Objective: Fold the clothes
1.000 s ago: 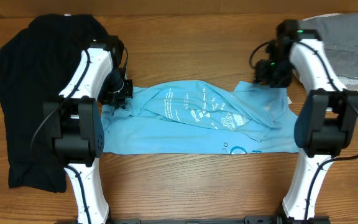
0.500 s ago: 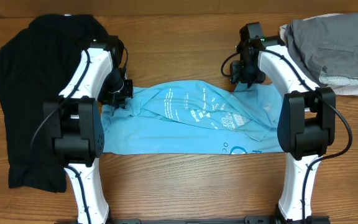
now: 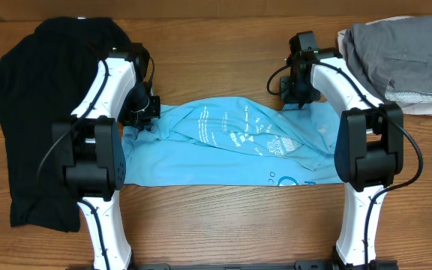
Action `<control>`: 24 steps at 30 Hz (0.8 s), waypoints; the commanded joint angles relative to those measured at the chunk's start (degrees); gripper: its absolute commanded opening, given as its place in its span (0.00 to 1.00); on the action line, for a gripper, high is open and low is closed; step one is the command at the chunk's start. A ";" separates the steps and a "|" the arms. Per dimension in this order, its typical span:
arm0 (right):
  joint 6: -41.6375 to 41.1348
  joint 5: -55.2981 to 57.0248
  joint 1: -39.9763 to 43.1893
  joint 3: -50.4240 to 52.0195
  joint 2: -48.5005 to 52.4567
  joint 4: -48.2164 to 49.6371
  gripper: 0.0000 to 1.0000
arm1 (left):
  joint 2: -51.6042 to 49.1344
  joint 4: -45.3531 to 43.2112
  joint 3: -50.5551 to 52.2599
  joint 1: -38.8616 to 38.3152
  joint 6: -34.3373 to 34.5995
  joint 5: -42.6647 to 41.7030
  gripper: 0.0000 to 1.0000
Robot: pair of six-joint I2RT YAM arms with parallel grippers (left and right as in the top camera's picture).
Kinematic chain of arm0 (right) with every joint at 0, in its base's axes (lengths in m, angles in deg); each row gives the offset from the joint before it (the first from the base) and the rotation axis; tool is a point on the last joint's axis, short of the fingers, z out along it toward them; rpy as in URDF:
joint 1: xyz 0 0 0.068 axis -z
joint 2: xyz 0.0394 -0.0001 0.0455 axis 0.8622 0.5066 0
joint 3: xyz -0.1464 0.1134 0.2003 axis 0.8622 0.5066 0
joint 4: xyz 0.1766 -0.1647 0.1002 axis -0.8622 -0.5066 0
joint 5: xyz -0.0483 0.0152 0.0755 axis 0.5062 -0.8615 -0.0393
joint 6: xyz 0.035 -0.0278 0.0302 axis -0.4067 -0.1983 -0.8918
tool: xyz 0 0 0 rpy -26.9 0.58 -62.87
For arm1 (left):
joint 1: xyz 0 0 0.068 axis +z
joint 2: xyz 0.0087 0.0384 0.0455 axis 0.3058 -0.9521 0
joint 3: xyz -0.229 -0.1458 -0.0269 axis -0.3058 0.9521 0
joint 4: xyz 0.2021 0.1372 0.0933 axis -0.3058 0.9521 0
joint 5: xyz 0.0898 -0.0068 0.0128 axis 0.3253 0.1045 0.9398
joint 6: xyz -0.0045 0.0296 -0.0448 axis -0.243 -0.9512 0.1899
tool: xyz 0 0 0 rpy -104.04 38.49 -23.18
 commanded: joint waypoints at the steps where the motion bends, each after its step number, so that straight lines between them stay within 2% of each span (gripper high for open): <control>1: -1.07 -0.66 0.24 0.26 1.11 0.42 0.20 | 0.52 -0.24 0.33 0.17 -1.14 0.42 0.04; 5: -1.07 -0.66 0.24 0.26 1.33 -0.02 0.19 | 0.55 -0.37 0.33 0.17 -1.14 0.42 0.04; 7: -1.09 -0.66 0.24 0.26 1.42 -0.24 0.13 | 0.52 -0.63 0.33 0.17 -1.14 0.42 0.04; 8: -1.51 -0.66 0.26 0.20 1.42 -0.26 0.04 | 0.55 -0.81 0.33 0.17 -1.14 0.42 0.04; 13: -2.82 -0.90 0.66 -5.01 0.13 -4.98 0.04 | 0.55 -1.77 0.33 0.31 -0.92 0.44 0.04; 18: -4.09 -1.73 0.96 -14.43 -2.67 -14.82 0.04 | 0.55 -2.19 -0.11 1.01 -0.68 0.39 0.04; 19: -4.66 -2.43 0.96 -17.68 -3.43 -19.69 0.04 | 0.57 -2.12 -0.37 1.40 -0.70 0.39 0.04; 24: -8.85 -2.40 0.96 -20.70 -4.79 -32.61 0.04 | 0.57 -1.14 -0.37 2.05 -0.98 0.42 0.04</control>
